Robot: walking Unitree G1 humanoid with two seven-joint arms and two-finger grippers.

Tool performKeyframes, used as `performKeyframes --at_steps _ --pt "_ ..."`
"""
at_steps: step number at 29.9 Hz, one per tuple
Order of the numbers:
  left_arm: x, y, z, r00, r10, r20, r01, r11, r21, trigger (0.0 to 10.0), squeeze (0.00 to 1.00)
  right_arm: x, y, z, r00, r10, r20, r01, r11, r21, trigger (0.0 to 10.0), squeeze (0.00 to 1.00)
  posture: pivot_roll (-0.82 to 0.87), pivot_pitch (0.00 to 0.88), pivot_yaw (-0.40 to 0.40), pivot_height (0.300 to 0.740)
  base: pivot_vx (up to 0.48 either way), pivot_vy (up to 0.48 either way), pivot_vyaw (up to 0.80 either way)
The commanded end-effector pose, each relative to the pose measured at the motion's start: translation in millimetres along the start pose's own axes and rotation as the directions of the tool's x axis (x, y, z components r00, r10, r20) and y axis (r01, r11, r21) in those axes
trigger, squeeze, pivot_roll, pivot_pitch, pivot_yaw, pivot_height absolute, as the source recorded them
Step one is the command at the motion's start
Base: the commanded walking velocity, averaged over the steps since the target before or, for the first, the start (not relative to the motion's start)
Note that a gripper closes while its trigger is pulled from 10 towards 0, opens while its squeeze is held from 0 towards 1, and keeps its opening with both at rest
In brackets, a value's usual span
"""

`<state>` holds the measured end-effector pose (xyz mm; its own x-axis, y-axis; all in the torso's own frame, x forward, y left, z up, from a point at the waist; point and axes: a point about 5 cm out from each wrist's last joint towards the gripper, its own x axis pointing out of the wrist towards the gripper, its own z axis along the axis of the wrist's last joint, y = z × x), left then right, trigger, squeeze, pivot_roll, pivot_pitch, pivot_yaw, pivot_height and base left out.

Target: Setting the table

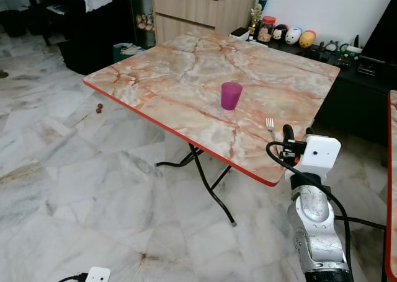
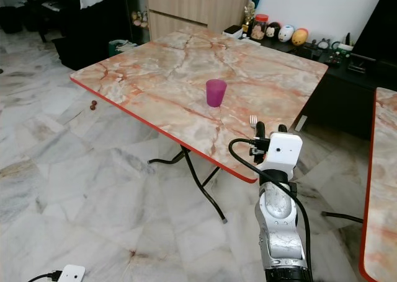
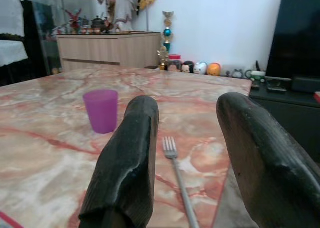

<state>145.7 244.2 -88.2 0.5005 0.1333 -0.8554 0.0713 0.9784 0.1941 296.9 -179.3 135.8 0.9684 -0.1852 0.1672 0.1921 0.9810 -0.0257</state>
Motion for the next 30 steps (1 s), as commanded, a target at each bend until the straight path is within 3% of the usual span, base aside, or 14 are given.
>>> performKeyframes --at_steps 1,30 --pt "-0.3 -1.5 -3.4 1.000 -0.006 -0.018 0.006 1.000 -0.005 10.0 0.00 1.5 -3.0 2.0 1.000 -0.010 0.007 0.010 1.000 0.002 10.0 0.00 0.05 0.000 -0.029 0.728 0.240 0.000 0.00" --pt "0.1 -1.2 -1.6 1.000 -0.013 -0.020 0.013 1.000 0.014 10.0 0.00 -0.2 -5.8 -0.4 1.000 -0.009 -0.017 0.009 1.000 -0.019 10.0 0.00 0.03 0.000 -0.020 0.728 0.241 0.000 0.00"
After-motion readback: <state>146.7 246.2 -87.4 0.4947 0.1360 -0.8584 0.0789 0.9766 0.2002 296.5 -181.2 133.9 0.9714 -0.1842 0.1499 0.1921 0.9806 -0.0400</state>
